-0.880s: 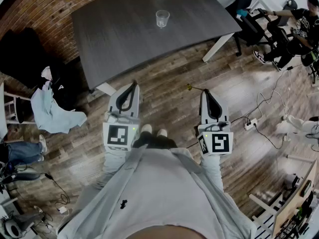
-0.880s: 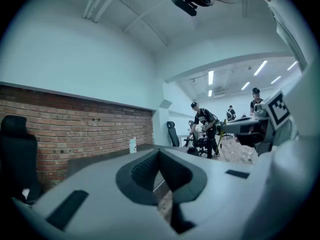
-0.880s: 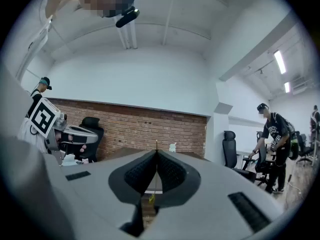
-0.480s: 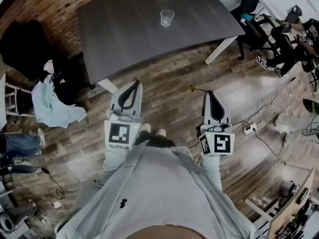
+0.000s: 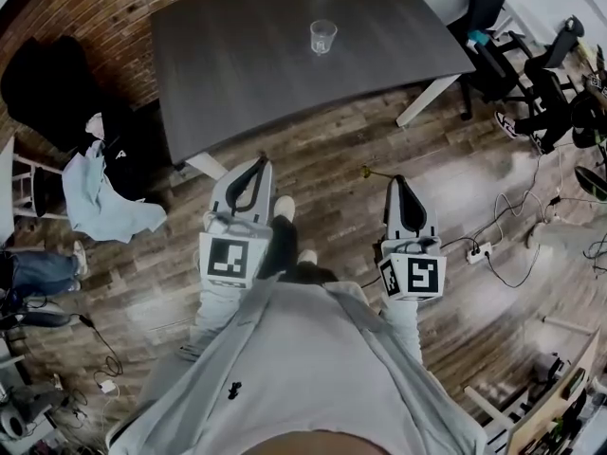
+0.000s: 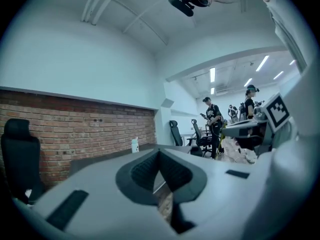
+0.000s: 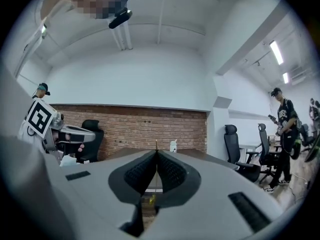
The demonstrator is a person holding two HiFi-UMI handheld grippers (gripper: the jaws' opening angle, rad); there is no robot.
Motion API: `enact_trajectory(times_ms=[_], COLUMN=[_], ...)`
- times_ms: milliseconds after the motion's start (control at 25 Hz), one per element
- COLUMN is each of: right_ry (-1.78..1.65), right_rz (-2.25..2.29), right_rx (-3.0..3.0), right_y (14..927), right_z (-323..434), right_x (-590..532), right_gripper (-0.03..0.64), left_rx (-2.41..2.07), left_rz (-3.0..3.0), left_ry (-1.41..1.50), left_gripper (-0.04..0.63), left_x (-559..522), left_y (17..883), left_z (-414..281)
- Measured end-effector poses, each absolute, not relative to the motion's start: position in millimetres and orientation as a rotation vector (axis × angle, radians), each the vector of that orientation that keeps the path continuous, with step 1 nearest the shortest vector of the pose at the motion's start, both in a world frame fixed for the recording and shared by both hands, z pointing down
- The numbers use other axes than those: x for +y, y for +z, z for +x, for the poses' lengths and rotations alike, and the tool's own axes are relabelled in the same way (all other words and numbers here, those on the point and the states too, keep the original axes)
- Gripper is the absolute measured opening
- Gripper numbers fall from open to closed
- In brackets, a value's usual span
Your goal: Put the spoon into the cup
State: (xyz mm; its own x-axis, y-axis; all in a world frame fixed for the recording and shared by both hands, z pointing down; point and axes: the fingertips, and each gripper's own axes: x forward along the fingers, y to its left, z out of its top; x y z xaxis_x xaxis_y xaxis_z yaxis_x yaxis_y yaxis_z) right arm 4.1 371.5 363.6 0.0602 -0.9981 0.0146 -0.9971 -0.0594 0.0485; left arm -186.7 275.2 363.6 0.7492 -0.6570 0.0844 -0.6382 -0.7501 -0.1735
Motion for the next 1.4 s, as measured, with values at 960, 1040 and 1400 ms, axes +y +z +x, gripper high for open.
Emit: enact_trajectory(times_ms=[960,1040,1400], right_ry=[0.017,0.026,0.079], right_rz=[2.332,2.341,2.322], right_rx=[-1.982,-1.964,-1.96], right_y=[368.5,370.0,382.1], right_z=[82.0,84.7,106.5], right_x=[135.7,128.8,96.1], right_gripper=[0.02,0.02,0.02], left_rx=[0.843,0.829,0.824], left_rz=[-2.938,-2.959,-2.967], left_ry=[-0.219,-0.232,-0.272], left_gripper=[0.018,0.018,0.018], left_x=[29.2,21.1,-10.4], left_y=[370.4,373.8,388.6], left_z=[-77.3,-73.2,-49.7])
